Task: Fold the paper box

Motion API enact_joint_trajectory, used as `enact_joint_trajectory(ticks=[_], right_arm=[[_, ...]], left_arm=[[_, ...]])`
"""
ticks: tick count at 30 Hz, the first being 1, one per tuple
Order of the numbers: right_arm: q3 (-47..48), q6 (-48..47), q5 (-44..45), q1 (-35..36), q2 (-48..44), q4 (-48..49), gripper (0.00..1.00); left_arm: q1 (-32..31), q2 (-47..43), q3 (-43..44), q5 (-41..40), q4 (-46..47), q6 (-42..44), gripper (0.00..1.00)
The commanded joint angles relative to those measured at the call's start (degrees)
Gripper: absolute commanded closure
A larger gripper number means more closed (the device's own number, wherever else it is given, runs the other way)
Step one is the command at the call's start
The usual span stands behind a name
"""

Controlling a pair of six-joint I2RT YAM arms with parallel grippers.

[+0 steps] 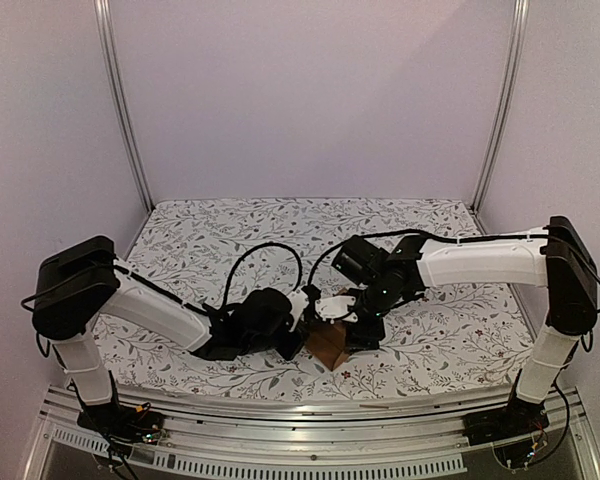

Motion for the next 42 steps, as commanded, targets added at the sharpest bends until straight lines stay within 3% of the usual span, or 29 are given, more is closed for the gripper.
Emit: enact_joint_trajectory(ticks=[1,9,15,21,31,38,42], right_arm=[[-4.74,-1.36,-4.62,0.29,5.24,-5.21,0.25],[-4.21,-0.93,-3.24,-0.2,4.16,-5.44,0.24],[-2.8,-0.44,-2.4,-3.1,-2.58,-8.08,0.21],[-2.52,-0.1,-2.02,-6.57,-6.61,-9.23,0.19],[-2.11,1.53,-4.37,-9.92,-8.67,-8.58,0.18],[-5.86,-2.42,-5.72,-9.93,-12.0,-7.22,0.15],[-12.77,-6.59,-0.59,-8.9,-16.04,-0.39,0.12]], left_arm=[[-0.7,-3.26,5.88,1.86,-0.92,-1.2,1.0],[1.09,-0.18,5.96,2.73,-0.71,-2.2,1.0],[1.41,1.56,1.74,4.72,5.89,-1.26,1.0],[1.5,2.5,2.09,5.38,5.93,-0.83,1.0],[1.03,-0.86,-0.66,4.62,5.33,-0.89,0.77],[-0.43,-3.67,-4.47,2.79,7.45,-1.72,0.75],[-0.35,-1.41,-4.63,2.95,9.64,-3.22,0.73]])
